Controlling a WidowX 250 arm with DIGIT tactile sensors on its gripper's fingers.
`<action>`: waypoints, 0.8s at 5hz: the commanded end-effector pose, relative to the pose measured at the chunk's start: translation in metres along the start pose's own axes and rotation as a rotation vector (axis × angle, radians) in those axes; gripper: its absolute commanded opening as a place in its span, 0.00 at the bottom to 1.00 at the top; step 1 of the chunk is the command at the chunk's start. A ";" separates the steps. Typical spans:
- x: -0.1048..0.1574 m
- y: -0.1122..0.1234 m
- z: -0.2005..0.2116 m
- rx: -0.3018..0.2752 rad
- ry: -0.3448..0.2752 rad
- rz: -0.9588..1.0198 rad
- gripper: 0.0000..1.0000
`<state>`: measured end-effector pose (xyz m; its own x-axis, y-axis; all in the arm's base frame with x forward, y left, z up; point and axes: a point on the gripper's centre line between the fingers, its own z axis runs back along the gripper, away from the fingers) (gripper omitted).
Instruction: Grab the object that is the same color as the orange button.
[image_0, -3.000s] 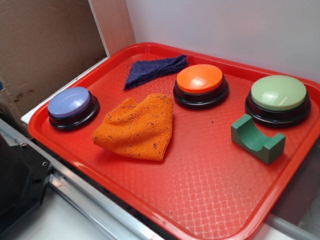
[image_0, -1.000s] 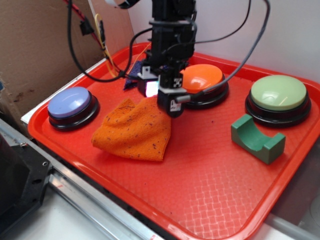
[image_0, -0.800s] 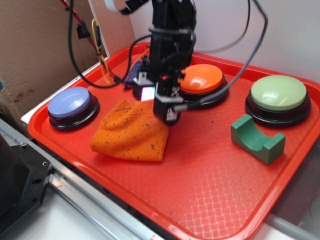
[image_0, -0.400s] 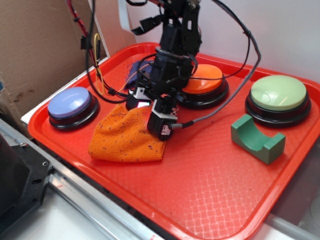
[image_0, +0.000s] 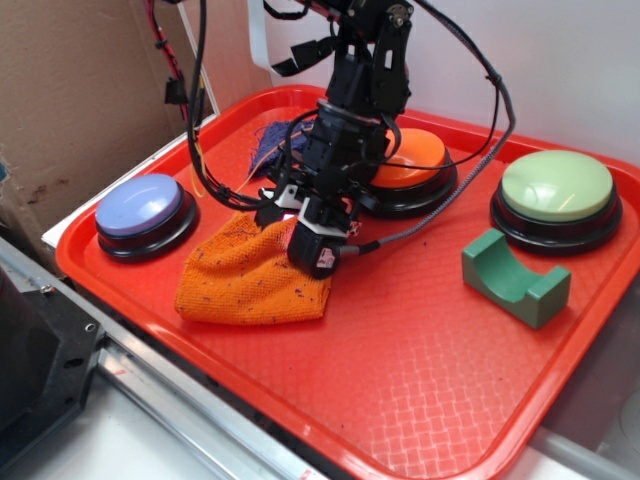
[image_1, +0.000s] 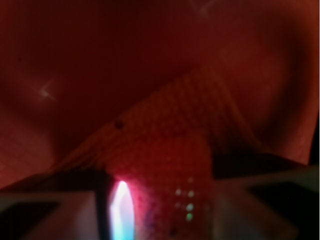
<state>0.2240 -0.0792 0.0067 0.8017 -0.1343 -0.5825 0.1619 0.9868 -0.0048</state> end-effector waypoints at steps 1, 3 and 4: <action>-0.057 -0.025 0.092 0.001 -0.191 -0.025 0.00; -0.127 -0.021 0.162 0.073 -0.362 0.058 0.00; -0.136 -0.016 0.166 0.068 -0.391 0.087 0.00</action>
<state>0.2212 -0.0867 0.2056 0.9528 -0.0900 -0.2900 0.1268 0.9857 0.1108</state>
